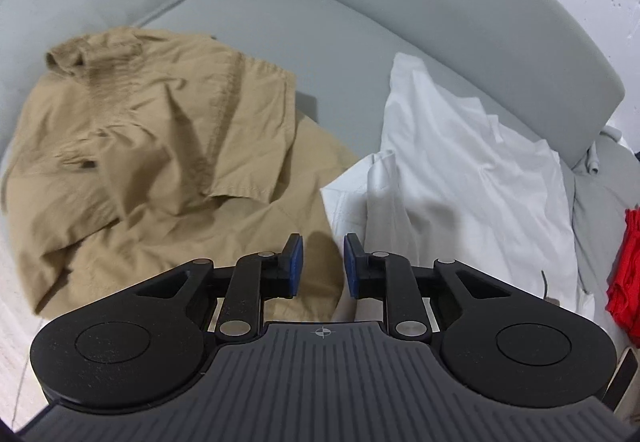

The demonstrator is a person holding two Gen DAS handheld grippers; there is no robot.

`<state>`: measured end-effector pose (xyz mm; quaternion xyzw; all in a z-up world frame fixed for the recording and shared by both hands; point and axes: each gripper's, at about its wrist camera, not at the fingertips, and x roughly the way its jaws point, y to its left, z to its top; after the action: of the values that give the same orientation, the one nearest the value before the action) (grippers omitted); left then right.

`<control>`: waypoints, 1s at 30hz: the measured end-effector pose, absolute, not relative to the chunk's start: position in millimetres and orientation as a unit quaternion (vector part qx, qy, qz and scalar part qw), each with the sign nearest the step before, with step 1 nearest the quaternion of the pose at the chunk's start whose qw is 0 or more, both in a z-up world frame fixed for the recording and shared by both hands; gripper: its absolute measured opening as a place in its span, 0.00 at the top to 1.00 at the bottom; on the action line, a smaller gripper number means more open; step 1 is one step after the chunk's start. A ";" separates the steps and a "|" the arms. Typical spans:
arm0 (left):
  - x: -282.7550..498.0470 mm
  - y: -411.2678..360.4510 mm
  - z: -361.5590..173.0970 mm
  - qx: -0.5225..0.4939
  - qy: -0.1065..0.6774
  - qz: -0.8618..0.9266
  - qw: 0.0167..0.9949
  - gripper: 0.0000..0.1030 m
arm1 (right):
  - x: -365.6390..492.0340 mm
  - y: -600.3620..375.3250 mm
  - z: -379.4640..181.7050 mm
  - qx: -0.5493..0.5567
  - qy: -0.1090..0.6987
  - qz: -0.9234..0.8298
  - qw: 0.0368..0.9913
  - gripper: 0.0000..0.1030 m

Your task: Fold clothes

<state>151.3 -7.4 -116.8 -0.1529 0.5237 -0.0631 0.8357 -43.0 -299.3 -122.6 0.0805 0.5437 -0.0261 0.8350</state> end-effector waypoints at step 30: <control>131.6 54.7 -97.3 -0.166 0.462 0.054 0.869 0.92 | -47.0 -294.6 -130.0 0.078 0.558 -0.012 0.826 0.61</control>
<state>131.6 54.7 -97.3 -0.1665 0.4623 0.0542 0.8693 -47.0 -294.6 -130.0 0.0784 0.5577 -0.0118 0.8262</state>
